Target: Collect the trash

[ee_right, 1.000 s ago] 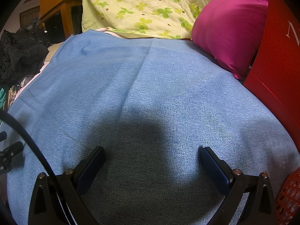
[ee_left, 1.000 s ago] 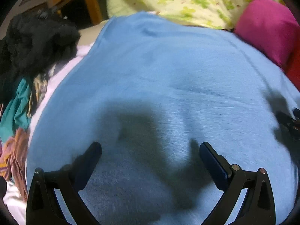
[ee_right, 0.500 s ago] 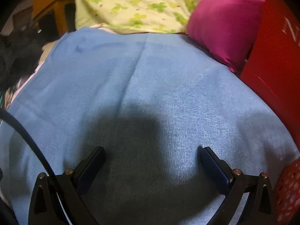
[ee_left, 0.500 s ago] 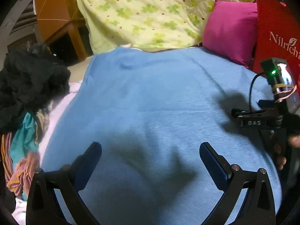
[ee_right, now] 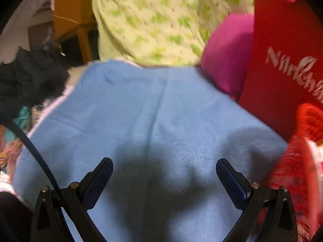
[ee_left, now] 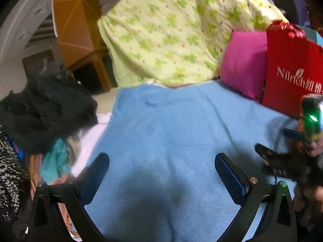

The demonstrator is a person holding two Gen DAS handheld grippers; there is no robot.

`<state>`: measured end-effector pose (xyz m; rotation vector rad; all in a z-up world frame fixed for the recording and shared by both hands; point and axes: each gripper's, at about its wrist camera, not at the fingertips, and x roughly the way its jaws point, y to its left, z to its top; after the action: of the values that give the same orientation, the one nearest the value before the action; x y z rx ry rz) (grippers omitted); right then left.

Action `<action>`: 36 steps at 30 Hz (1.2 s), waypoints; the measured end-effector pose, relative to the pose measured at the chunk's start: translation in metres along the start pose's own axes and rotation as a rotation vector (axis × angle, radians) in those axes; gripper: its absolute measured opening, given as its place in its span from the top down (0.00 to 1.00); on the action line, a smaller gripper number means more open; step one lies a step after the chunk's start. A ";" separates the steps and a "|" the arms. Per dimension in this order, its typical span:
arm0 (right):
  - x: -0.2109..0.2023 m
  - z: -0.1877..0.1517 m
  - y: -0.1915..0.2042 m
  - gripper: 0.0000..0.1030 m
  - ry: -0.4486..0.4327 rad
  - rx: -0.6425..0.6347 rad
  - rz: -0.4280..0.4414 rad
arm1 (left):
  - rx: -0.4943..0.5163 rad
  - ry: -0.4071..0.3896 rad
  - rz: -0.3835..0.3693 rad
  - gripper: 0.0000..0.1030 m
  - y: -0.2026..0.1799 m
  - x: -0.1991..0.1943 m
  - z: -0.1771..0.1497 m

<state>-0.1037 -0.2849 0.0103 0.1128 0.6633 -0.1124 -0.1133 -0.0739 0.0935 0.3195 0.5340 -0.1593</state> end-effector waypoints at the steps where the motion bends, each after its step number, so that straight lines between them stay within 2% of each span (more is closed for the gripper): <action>1: -0.022 0.001 0.001 0.00 -0.031 -0.018 -0.002 | -0.001 -0.013 0.004 0.00 0.001 -0.007 0.003; 6: -0.114 0.018 -0.004 0.00 -0.193 -0.044 -0.023 | -0.020 -0.067 -0.001 0.00 0.003 -0.043 0.015; 12: -0.199 0.019 -0.023 0.00 -0.311 0.009 -0.043 | -0.030 -0.121 -0.021 0.00 -0.002 -0.080 0.022; 21: -0.269 0.000 -0.062 0.00 -0.306 0.083 -0.081 | 0.002 -0.160 -0.113 0.00 -0.032 -0.123 0.025; 26: -0.282 -0.016 -0.077 0.00 -0.268 0.082 -0.163 | 0.024 -0.164 -0.142 0.00 -0.050 -0.138 0.026; 29: -0.292 -0.025 -0.086 0.00 -0.274 0.084 -0.211 | 0.048 -0.158 -0.169 0.00 -0.063 -0.144 0.028; 36: -0.305 -0.036 -0.109 0.00 -0.289 0.110 -0.263 | 0.093 -0.151 -0.198 0.00 -0.094 -0.151 0.033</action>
<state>-0.3796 -0.3665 0.1638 0.1126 0.3807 -0.4108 -0.2475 -0.1631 0.1756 0.3423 0.4089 -0.3974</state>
